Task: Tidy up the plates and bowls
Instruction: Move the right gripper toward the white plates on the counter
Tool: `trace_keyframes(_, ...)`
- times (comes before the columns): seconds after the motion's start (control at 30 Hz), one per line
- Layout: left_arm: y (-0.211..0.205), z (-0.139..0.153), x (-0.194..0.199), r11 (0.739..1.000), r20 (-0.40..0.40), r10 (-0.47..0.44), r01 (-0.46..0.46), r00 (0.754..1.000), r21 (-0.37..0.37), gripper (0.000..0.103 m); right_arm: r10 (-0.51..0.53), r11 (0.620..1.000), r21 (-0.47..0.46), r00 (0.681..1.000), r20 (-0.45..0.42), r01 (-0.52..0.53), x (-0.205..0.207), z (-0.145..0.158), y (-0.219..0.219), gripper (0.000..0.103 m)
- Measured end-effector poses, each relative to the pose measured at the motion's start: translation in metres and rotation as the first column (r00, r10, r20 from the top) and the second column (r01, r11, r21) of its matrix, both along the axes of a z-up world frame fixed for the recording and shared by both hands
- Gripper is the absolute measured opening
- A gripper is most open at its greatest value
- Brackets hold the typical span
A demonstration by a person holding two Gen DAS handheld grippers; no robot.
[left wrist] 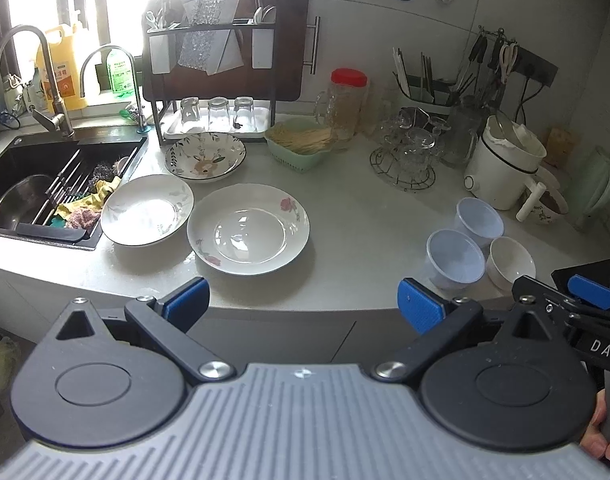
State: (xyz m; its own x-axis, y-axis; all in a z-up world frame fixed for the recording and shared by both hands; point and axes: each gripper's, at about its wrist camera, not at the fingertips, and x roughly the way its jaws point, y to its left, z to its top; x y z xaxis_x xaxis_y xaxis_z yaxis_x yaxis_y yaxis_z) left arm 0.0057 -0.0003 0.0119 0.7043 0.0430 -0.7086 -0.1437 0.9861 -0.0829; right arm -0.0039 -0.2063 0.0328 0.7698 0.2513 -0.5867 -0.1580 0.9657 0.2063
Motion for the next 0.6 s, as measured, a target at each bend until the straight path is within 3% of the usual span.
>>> trace_keyframes(0.6, -0.001, -0.020, 0.016, 0.999, -0.059, 0.039, -0.039, 0.998, -0.003, 0.102, 0.020, 0.999, -0.028, 0.999, -0.040, -0.021, 0.017, -0.013, -0.006, 0.103)
